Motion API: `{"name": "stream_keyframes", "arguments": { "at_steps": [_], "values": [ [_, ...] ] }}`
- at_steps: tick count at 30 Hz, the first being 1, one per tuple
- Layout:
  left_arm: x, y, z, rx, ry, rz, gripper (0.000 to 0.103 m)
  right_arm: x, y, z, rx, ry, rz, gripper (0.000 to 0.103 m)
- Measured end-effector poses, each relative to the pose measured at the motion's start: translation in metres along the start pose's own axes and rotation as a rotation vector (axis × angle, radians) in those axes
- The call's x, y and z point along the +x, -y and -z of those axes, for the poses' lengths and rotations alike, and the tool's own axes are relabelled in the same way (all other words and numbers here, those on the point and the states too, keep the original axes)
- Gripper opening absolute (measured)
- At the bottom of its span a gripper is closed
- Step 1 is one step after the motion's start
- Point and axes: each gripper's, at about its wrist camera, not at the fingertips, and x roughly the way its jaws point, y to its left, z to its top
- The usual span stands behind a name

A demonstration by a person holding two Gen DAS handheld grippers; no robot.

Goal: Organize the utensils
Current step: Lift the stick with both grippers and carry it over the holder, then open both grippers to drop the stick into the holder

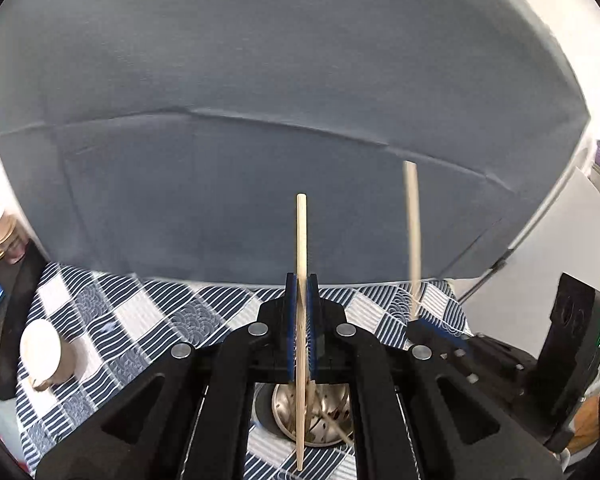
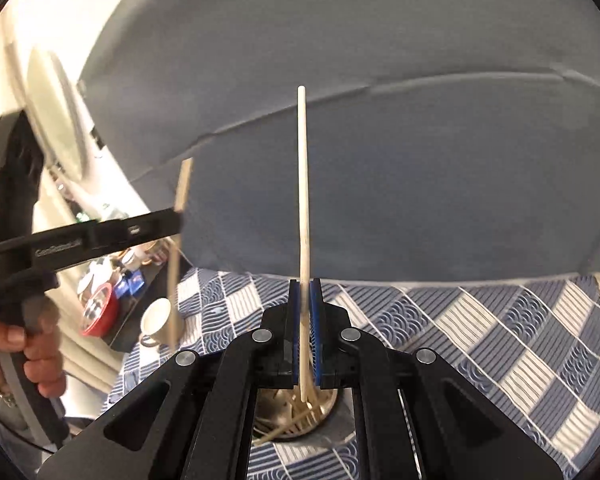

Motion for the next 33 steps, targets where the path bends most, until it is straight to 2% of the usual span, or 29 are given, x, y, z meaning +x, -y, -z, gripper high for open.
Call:
{"name": "stream_keyframes", "arguments": {
  "at_steps": [3,5,8,14,20,23,33],
  "values": [
    [0.007,0.009,0.012,0.073,0.069,0.024,0.005,0.010,-0.004,0.012,-0.036,0.006,-0.007,0.004],
    [0.012,0.006,0.022,0.062,0.099,0.082,0.005,0.017,-0.003,0.026,-0.054,0.011,-0.011,0.004],
    [0.022,0.008,0.035,0.082,0.142,0.083,0.005,0.027,-0.004,0.046,-0.081,0.026,-0.024,0.004],
    [0.040,0.000,0.057,0.065,0.138,0.107,0.005,0.040,-0.004,0.073,-0.092,0.020,-0.014,0.004],
    [0.050,-0.009,0.075,0.048,0.114,0.124,0.005,0.041,-0.004,0.081,-0.085,0.012,-0.009,0.005],
    [0.045,-0.011,0.080,0.065,0.137,0.126,0.005,0.040,-0.005,0.083,-0.087,0.009,0.013,0.005],
    [0.026,-0.011,0.079,0.062,0.125,0.123,0.006,0.020,-0.008,0.078,-0.087,-0.001,0.057,0.009]
  ]
}}
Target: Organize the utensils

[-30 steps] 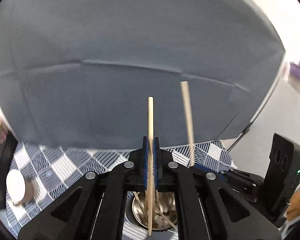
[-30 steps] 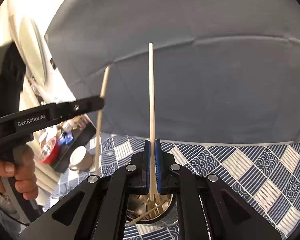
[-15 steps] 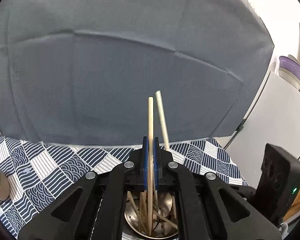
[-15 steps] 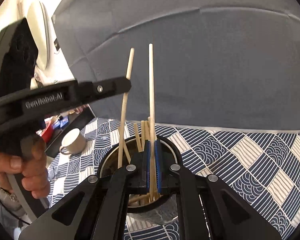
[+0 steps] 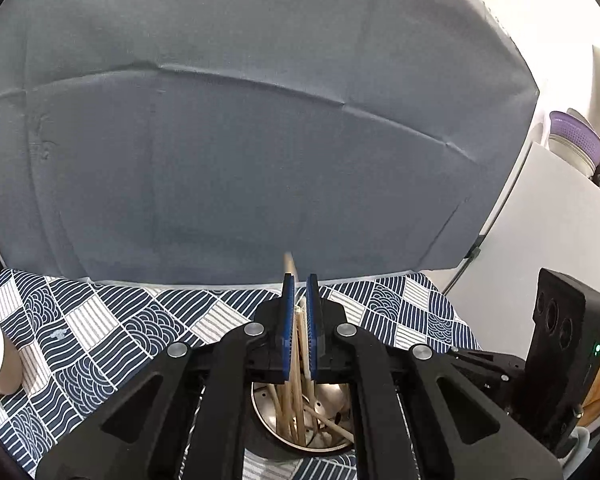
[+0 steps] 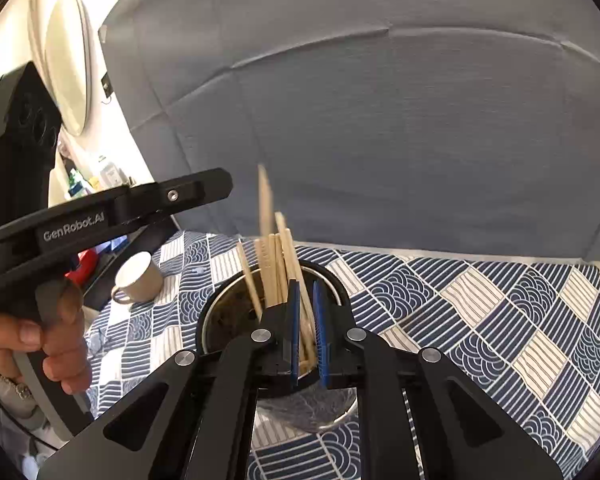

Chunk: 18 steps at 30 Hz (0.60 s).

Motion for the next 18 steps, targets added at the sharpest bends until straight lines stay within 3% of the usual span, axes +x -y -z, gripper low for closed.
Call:
{"name": "stream_keyframes", "arguments": {
  "at_steps": [4,6,8,9,11,12,14,16,17,18],
  "values": [
    [-0.008,0.000,-0.001,-0.009,-0.018,-0.016,0.028,-0.011,0.003,-0.006,0.025,-0.002,0.016,0.009],
    [-0.014,-0.001,-0.002,-0.026,-0.022,-0.020,0.037,-0.016,0.004,-0.009,0.037,-0.002,0.036,0.019],
    [-0.020,-0.002,-0.002,-0.041,-0.018,-0.025,0.044,-0.023,0.006,-0.012,0.050,0.008,0.071,0.044],
    [-0.023,-0.003,-0.002,-0.052,-0.014,-0.037,0.048,-0.026,0.007,-0.013,0.055,0.011,0.084,0.046],
    [-0.029,-0.005,-0.002,-0.068,-0.005,-0.055,0.061,-0.031,0.008,-0.015,0.071,0.008,0.108,0.063],
    [-0.034,-0.005,-0.001,-0.070,0.003,-0.061,0.064,-0.035,0.009,-0.016,0.080,0.008,0.123,0.065],
    [-0.040,-0.005,-0.001,-0.058,0.009,-0.095,0.082,-0.042,0.010,-0.016,0.084,0.022,0.137,0.075],
    [-0.045,-0.003,0.001,-0.028,0.005,-0.122,0.087,-0.046,0.011,-0.017,0.089,0.023,0.154,0.084],
    [-0.045,-0.003,0.001,-0.017,-0.006,-0.136,0.097,-0.047,0.011,-0.018,0.090,0.024,0.155,0.085],
    [-0.045,-0.001,0.003,0.005,-0.027,-0.164,0.097,-0.049,0.011,-0.018,0.095,0.022,0.151,0.086]
  ]
}}
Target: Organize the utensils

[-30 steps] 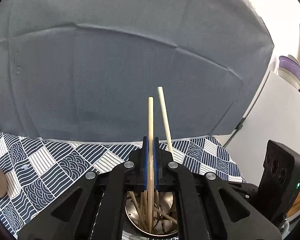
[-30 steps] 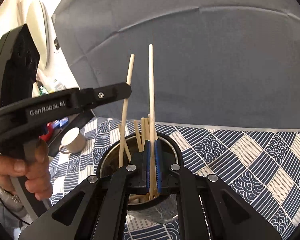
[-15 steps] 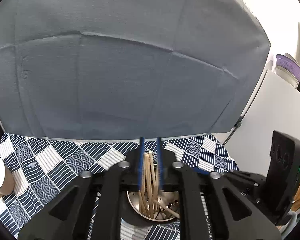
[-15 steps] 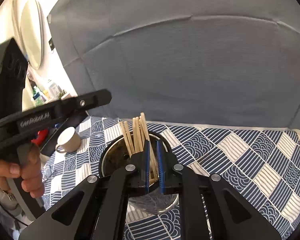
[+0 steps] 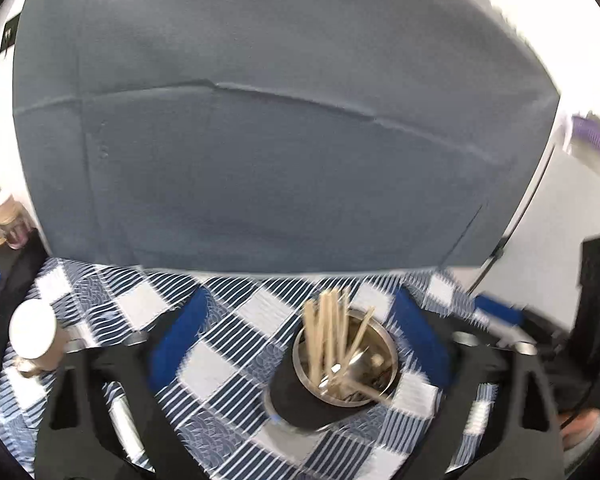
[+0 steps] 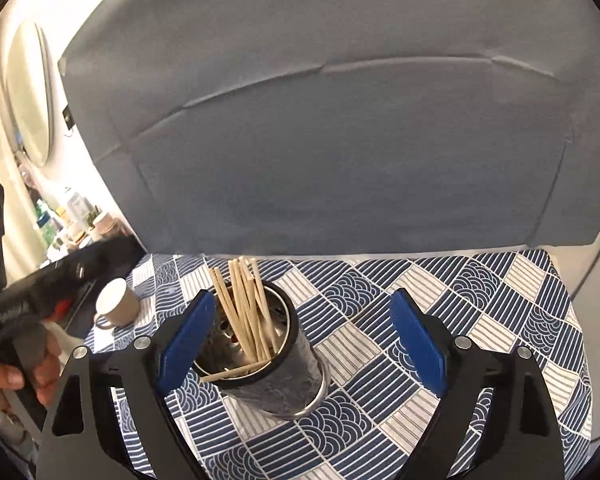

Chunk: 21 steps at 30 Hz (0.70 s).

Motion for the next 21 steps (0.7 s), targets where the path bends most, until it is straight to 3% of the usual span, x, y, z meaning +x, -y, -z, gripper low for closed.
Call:
{"name": "stream_keyframes", "arguments": {
  "at_steps": [8,11,16,21],
  "values": [
    [-0.011,0.007,0.016,0.116,-0.036,-0.110,0.097,-0.021,0.002,-0.003,0.027,0.003,0.038,0.093],
    [-0.016,0.008,0.022,0.105,-0.042,-0.108,0.097,-0.027,0.000,-0.001,0.014,-0.006,0.077,0.095],
    [-0.027,0.007,0.035,0.092,-0.051,-0.200,0.097,-0.041,-0.005,0.009,-0.025,-0.024,0.111,0.095],
    [-0.046,0.010,0.050,0.066,-0.047,-0.200,0.097,-0.059,-0.011,0.029,-0.043,-0.051,0.138,0.095]
  ]
}}
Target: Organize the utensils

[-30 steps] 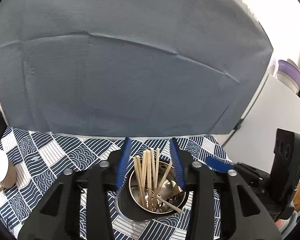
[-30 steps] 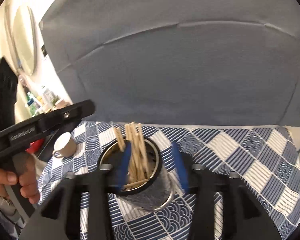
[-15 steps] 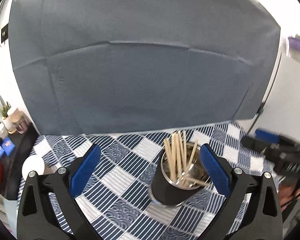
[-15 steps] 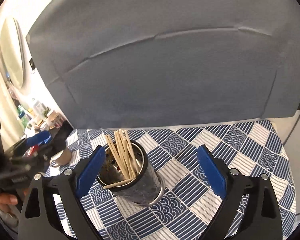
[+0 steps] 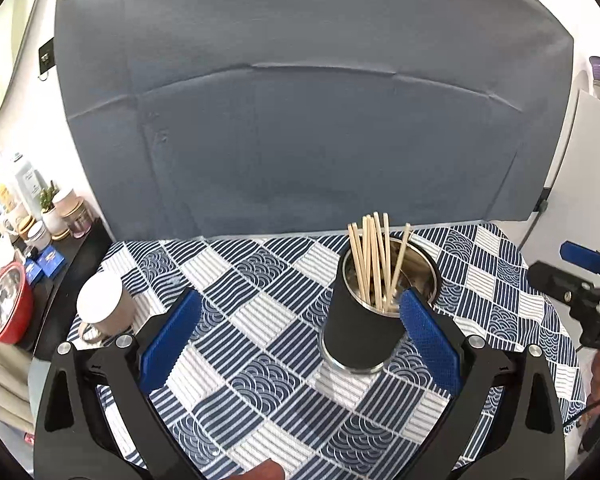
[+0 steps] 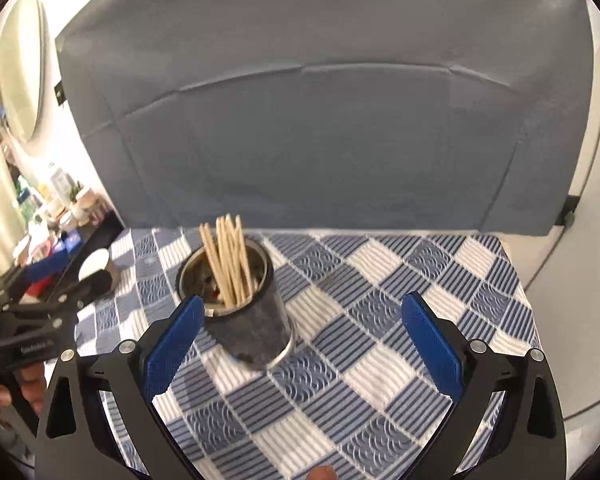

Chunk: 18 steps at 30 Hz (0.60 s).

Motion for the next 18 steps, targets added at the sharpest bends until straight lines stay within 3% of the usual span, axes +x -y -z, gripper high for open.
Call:
{"name": "stream_keyframes", "arguments": {
  "at_steps": [6,11,18],
  "values": [
    [-0.017,0.009,0.028,0.004,-0.061,-0.001,0.097,-0.016,-0.006,0.042,0.028,-0.044,0.008,0.095],
    [-0.031,0.020,0.053,0.029,-0.116,0.008,0.097,-0.022,-0.008,0.076,0.053,-0.132,0.035,0.095],
    [-0.054,0.028,0.065,0.024,-0.133,0.023,0.097,-0.044,-0.015,0.097,0.031,-0.141,0.079,0.095]
  ]
}}
